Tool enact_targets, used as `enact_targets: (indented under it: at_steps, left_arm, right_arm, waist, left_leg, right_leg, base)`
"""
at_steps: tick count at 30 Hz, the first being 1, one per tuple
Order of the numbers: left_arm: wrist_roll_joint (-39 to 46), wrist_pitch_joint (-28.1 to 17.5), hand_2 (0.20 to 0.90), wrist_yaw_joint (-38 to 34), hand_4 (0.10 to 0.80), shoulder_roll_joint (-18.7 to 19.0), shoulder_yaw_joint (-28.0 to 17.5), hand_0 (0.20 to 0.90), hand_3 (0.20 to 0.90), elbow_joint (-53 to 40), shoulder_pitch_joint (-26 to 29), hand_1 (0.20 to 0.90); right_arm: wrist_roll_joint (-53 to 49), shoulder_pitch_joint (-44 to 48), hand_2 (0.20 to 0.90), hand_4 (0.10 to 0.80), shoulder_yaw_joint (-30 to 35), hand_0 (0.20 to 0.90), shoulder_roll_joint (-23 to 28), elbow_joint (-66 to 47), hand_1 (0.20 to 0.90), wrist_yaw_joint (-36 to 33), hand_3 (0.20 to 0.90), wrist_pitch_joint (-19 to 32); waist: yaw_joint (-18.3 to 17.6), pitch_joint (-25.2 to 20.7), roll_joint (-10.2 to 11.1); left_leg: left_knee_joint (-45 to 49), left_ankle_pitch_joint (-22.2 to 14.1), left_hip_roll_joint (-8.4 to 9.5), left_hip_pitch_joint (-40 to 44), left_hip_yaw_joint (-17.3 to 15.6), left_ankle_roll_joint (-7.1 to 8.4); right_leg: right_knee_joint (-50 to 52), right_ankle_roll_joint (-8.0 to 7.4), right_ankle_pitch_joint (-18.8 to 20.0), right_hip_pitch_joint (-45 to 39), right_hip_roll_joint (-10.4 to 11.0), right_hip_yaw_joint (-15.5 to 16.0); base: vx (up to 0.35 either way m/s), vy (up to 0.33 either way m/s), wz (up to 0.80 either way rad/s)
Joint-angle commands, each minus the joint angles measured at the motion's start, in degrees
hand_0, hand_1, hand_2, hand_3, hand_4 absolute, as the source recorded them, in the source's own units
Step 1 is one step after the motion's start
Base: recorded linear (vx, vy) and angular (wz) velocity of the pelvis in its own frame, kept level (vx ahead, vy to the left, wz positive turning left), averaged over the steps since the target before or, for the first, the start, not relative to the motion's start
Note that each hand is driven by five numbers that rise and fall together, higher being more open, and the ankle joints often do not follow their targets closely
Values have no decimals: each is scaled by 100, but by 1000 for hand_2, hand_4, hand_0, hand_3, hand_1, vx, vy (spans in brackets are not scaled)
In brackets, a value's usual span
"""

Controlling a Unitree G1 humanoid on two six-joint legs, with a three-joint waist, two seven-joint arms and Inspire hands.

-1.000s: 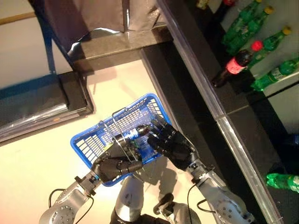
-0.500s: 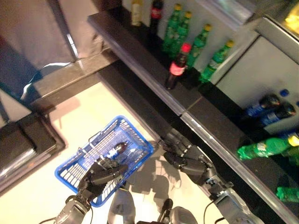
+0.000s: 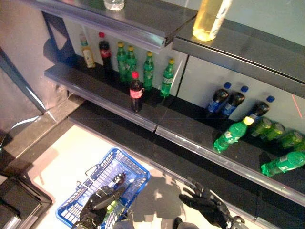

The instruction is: Pick up the drink and place into the basket.

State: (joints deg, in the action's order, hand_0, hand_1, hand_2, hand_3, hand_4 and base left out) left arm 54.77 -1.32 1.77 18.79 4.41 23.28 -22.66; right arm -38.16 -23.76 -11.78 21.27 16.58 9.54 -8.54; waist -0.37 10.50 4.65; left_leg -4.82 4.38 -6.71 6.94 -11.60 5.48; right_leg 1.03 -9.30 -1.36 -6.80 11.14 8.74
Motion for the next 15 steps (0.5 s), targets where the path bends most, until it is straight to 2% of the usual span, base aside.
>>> enact_targets:
  at_steps: [1,4,5,6,7,9,10,12,13,14,15]
  left_arm:
    - [146,-1211,300,224,100,100,-249,300,200,-600,697,300]
    - [95,-1355,300,58,100,-183,-302,300,200,371,914,300]
    - [106,-1342,300,-7,100,-193,-308,300,200,403,928,300]
    - [308,-1308,300,-13,100,-311,-424,300,200,893,1017,300]
    - [399,-1316,300,-54,100,-323,-439,300,200,935,1032,300]
    - [449,-1362,300,-16,100,-465,-569,300,200,1335,1154,300]
    - [375,-1375,300,-126,100,-554,-643,300,200,1605,1252,300]
    - [410,-1319,300,-116,100,-650,-694,300,200,1975,1386,300]
    - [496,-1323,300,-119,100,-781,-755,300,200,2329,1491,300]
    - [536,-1329,300,-132,100,-826,-786,300,200,2432,1515,300]
    - [636,-1356,300,-175,100,-909,-847,300,200,2597,1551,300]
  right_arm:
    - [287,224,900,800,-97,900,-20,-108,900,-618,900,262]
    - [1034,573,900,800,-78,900,-263,1026,900,-1211,900,261]
    - [1066,596,900,800,-76,900,-276,1067,900,-1244,900,242]
    - [1563,762,900,800,-2,900,-382,1563,900,-1361,900,274]
    - [1687,783,900,800,3,900,-392,1603,900,-1376,900,265]
    - [2255,953,900,800,-34,900,-381,2020,900,-1540,900,303]
    - [2473,1074,900,800,-53,900,-350,2327,900,-1557,900,157]
    - [2395,1161,900,800,-18,900,-354,2688,900,-1540,900,202]
    - [2446,1326,900,800,-41,900,-362,3046,900,-1554,900,201]
    - [2484,1385,900,800,-56,900,-351,3161,900,-1535,900,187]
    - [2572,1505,900,800,-83,900,-326,3360,900,-1469,900,173]
  waist:
    - [-5,-223,-144]
    - [-60,-321,-194]
    - [-61,-324,-198]
    - [-80,-364,-224]
    - [-81,-365,-227]
    - [-80,-372,-244]
    - [-46,-360,-255]
    - [-32,-322,-262]
    - [-26,-282,-199]
    - [-9,-279,-162]
    - [30,-296,-88]
  left_leg:
    - [312,-334,-94,-2,-120,-104]
    - [275,-274,-235,10,-177,-23]
    - [266,-264,-249,11,-179,-14]
    - [226,-153,-368,-17,-235,72]
    - [223,-141,-381,-21,-242,81]
    - [218,-21,-521,-88,-322,187]
    - [239,80,-626,-185,-332,266]
    - [469,159,-653,-386,-346,284]
    - [995,-208,-347,-491,-212,127]
    - [1301,-392,-141,-552,-79,49]
    - [1910,-734,290,-725,161,-116]
  right_leg:
    - [158,117,122,124,-53,227]
    - [71,235,128,144,-198,202]
    - [62,243,127,143,-211,200]
    - [2,309,117,142,-336,172]
    - [-4,316,118,144,-349,169]
    - [-57,383,106,150,-450,188]
    - [-109,457,103,151,-544,209]
    - [-90,521,75,149,-597,235]
    - [-100,569,92,167,-550,238]
    - [-120,587,113,184,-523,222]
    - [-178,615,167,232,-473,173]
  base:
    - [-74,-91,-21]
    - [-147,-210,-14]
    - [-151,-231,-26]
    - [-121,-182,-23]
    - [-161,-237,-22]
    - [-164,-220,-17]
    - [-231,-256,-26]
    - [-215,-185,-18]
    - [-159,-105,3]
    - [-169,-99,2]
    - [-113,-59,-7]
